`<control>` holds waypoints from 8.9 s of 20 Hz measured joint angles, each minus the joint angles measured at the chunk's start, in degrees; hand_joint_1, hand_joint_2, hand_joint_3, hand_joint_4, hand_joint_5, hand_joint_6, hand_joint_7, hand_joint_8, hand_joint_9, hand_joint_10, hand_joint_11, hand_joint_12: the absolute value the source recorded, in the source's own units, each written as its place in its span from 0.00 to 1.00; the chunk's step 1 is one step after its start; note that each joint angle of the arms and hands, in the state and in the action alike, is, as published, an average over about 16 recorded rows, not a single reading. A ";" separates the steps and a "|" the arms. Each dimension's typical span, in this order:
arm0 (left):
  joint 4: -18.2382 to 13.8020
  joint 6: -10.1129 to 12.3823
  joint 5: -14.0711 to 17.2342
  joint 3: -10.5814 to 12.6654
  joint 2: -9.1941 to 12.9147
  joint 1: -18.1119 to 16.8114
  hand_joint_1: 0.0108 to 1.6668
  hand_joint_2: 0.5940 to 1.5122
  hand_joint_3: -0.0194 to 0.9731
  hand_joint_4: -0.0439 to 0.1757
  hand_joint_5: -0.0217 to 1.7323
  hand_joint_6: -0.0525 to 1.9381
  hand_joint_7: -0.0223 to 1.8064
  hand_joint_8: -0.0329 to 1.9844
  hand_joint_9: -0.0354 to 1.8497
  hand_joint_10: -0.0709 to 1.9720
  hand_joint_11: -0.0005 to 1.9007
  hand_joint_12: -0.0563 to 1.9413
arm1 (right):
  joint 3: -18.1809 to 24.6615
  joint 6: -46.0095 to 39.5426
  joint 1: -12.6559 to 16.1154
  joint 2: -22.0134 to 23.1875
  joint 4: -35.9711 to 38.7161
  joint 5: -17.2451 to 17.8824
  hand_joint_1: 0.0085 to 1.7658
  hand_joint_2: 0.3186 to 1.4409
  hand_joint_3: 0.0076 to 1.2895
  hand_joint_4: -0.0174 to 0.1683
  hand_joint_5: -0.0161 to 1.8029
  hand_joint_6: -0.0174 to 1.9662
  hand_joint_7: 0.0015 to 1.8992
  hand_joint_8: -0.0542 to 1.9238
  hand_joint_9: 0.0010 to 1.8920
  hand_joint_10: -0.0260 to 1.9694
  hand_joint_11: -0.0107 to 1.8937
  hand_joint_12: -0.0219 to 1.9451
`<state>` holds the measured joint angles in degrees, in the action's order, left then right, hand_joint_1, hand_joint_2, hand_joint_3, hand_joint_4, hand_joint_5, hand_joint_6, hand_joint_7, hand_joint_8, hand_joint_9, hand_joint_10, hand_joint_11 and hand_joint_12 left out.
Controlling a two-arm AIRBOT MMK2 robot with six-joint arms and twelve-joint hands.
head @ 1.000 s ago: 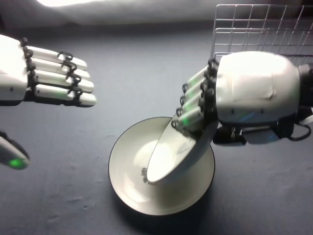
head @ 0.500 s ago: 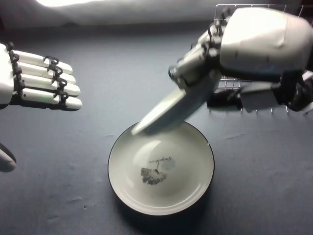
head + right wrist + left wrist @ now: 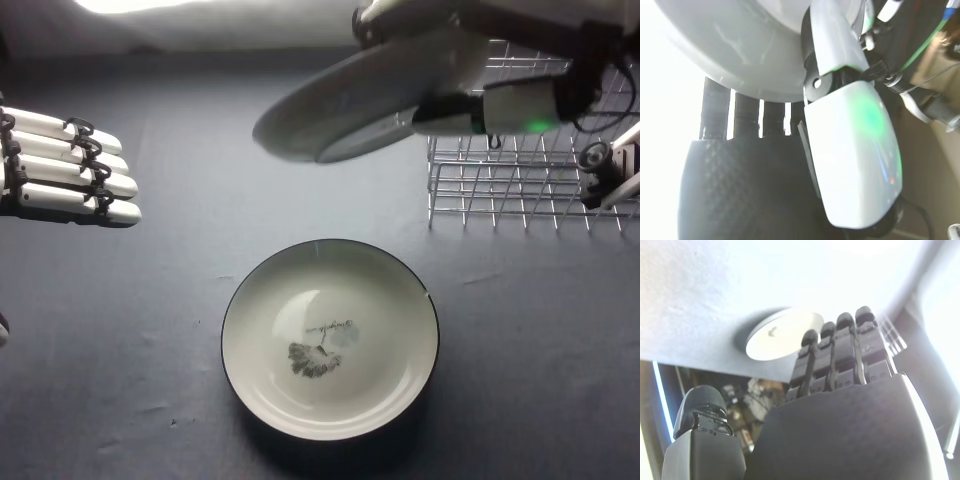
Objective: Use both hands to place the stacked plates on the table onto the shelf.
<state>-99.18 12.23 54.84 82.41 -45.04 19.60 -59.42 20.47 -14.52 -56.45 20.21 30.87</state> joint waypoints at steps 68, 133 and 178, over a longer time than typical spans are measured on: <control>1.57 2.21 -14.21 -12.06 -8.43 8.61 0.00 0.52 0.03 0.21 0.02 0.03 0.02 0.02 0.03 0.04 0.01 0.03 | -11.62 0.41 -9.47 7.02 -12.26 -5.96 0.67 0.74 0.00 0.08 0.28 0.37 0.31 0.35 0.22 0.52 0.11 0.81; 6.63 2.15 -19.26 -11.23 -9.48 18.25 0.00 0.51 0.03 0.15 0.01 0.01 0.01 0.01 0.00 0.01 0.01 0.04 | -6.32 0.87 -15.24 -15.83 32.32 -5.74 0.83 0.70 0.01 0.07 0.04 0.03 0.03 0.04 0.04 0.02 0.00 0.36; 4.34 1.95 -9.10 -9.57 7.31 3.13 0.00 0.49 0.03 0.20 0.02 0.04 0.02 0.01 0.03 0.01 0.01 0.03 | 6.57 1.37 -4.45 -1.86 17.76 -5.85 0.76 0.65 0.00 0.06 0.44 0.62 0.49 0.57 0.46 0.65 0.42 0.75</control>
<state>-94.84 14.19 45.74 72.84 -37.74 22.73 -52.84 21.85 -18.97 -58.30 37.97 25.02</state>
